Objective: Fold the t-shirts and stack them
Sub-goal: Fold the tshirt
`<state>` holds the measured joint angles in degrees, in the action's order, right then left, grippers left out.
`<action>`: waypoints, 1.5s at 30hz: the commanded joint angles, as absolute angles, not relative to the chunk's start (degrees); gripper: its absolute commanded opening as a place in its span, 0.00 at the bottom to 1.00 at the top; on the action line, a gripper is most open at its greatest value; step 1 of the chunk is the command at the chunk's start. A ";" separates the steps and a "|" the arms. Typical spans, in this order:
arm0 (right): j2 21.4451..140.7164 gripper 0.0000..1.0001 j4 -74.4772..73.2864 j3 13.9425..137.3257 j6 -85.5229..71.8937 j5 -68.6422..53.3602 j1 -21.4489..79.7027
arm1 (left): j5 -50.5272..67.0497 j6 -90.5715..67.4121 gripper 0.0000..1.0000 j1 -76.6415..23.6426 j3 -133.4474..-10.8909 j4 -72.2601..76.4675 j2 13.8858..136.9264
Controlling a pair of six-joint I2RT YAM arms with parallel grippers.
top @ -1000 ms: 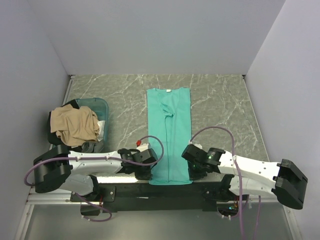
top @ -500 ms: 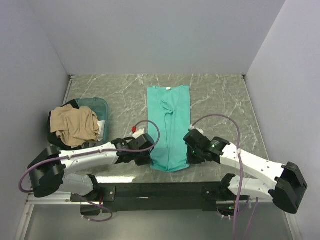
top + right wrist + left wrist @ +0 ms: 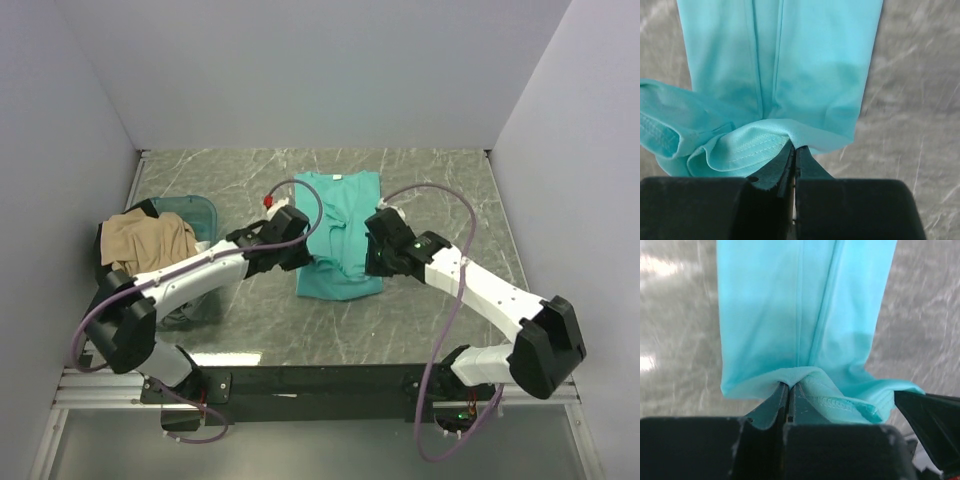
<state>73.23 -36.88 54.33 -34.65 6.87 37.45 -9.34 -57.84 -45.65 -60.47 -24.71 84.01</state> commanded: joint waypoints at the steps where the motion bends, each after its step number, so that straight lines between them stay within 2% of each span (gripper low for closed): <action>1: 76.46 0.00 -34.10 59.41 -31.73 9.84 35.08 | -11.52 -54.14 0.01 -42.99 -65.47 -23.91 86.82; 16: 90.96 0.00 -31.02 71.80 -27.77 8.70 26.90 | -8.61 -49.75 0.01 -36.13 -77.51 -23.12 100.27; 35: 104.41 0.00 -30.15 80.24 -27.60 4.57 22.06 | -5.01 -47.37 0.03 -32.17 -84.37 -22.06 110.74; 36: 104.85 0.03 -30.06 80.42 -27.51 4.05 21.89 | -4.92 -47.37 0.08 -32.08 -84.90 -22.06 111.35; 38: 105.81 0.10 -29.80 80.94 -27.51 3.61 21.62 | -5.44 -47.37 0.11 -31.99 -85.60 -22.76 111.80; 39: 105.99 0.26 -29.88 81.47 -27.42 3.69 21.53 | -5.71 -47.46 0.21 -31.99 -86.13 -23.20 111.97; 40: 106.08 0.35 -30.06 81.82 -27.51 3.78 21.53 | -5.97 -47.46 0.33 -31.99 -86.31 -23.20 111.80; 41: 106.26 0.42 -30.15 82.26 -27.51 3.87 21.45 | -6.50 -47.46 0.46 -31.99 -86.31 -23.29 111.54; 42: 106.00 0.49 -30.15 82.70 -27.68 4.13 21.27 | -6.68 -47.37 0.72 -31.99 -86.13 -23.12 111.19; 43: 105.82 0.53 -30.23 82.79 -27.86 4.57 21.27 | -6.68 -47.37 0.83 -31.99 -85.87 -22.77 110.05; 44: 105.21 0.57 -30.32 82.88 -28.04 4.57 21.36 | -6.85 -47.37 0.99 -31.99 -85.52 -22.15 109.26; 45: 104.68 0.69 -30.32 82.79 -27.95 4.48 21.27 | -6.94 -47.37 1.00 -31.99 -84.73 -21.80 107.77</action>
